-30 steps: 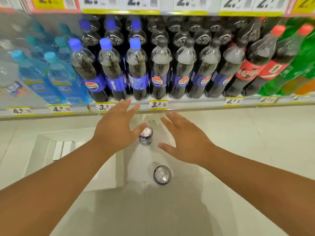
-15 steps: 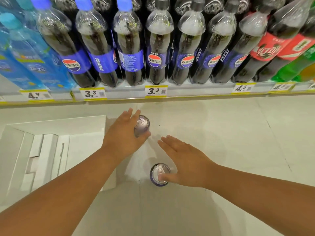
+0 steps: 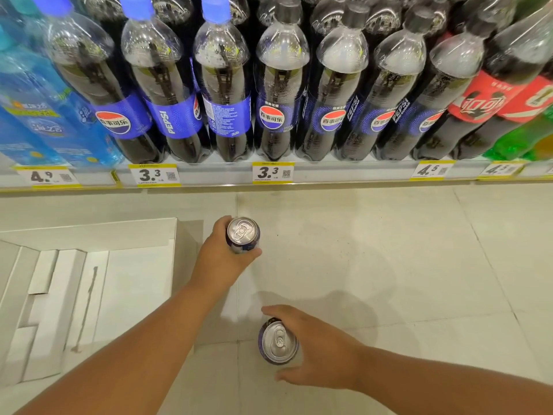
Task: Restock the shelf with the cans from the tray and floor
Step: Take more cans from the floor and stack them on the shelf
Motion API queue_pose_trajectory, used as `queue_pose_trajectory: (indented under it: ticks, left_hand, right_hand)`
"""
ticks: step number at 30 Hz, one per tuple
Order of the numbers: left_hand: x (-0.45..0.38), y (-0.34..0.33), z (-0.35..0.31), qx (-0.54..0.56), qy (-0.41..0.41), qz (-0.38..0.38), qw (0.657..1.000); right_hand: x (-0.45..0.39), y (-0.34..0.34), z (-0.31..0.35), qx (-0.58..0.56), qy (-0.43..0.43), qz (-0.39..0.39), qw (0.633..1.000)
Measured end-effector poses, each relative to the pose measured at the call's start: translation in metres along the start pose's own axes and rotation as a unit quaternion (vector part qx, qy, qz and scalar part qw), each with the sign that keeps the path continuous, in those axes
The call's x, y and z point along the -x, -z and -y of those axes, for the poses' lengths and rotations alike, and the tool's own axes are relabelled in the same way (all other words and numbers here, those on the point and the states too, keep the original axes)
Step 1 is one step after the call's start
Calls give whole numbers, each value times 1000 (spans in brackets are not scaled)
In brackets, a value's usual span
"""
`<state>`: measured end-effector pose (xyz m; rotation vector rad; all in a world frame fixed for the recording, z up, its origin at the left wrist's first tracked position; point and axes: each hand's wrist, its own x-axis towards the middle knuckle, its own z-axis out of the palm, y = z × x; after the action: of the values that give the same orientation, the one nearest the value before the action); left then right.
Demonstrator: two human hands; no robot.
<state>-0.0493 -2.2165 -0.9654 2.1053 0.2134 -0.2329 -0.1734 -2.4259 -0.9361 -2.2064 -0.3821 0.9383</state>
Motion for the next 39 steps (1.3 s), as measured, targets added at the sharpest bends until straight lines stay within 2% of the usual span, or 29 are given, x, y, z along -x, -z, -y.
queue_pose_trajectory:
  ticks: [7, 13, 16, 19, 28, 36, 39]
  left_hand:
    - [0, 2, -3, 82, 11, 13, 996]
    - [17, 43, -50, 114, 12, -13, 993]
    - [40, 97, -114, 105, 10, -24, 994]
    - [68, 161, -192, 92, -3, -19, 996]
    - [153, 335, -430, 42, -25, -40, 998]
    - [200, 478, -633, 50, -62, -68, 995]
    - [209, 526, -699, 19, -77, -81, 994]
  right_hand:
    - [-9, -2, 1, -46, 0, -46, 998]
    - [1, 50, 51, -104, 5, -182, 978]
    - [33, 99, 109, -121, 13, -234, 965]
    - [76, 151, 178, -117, 18, -253, 960]
    - [221, 294, 393, -149, 29, -239, 959]
    - [331, 433, 578, -151, 87, -275, 945]
    - [356, 480, 639, -142, 112, -291, 939]
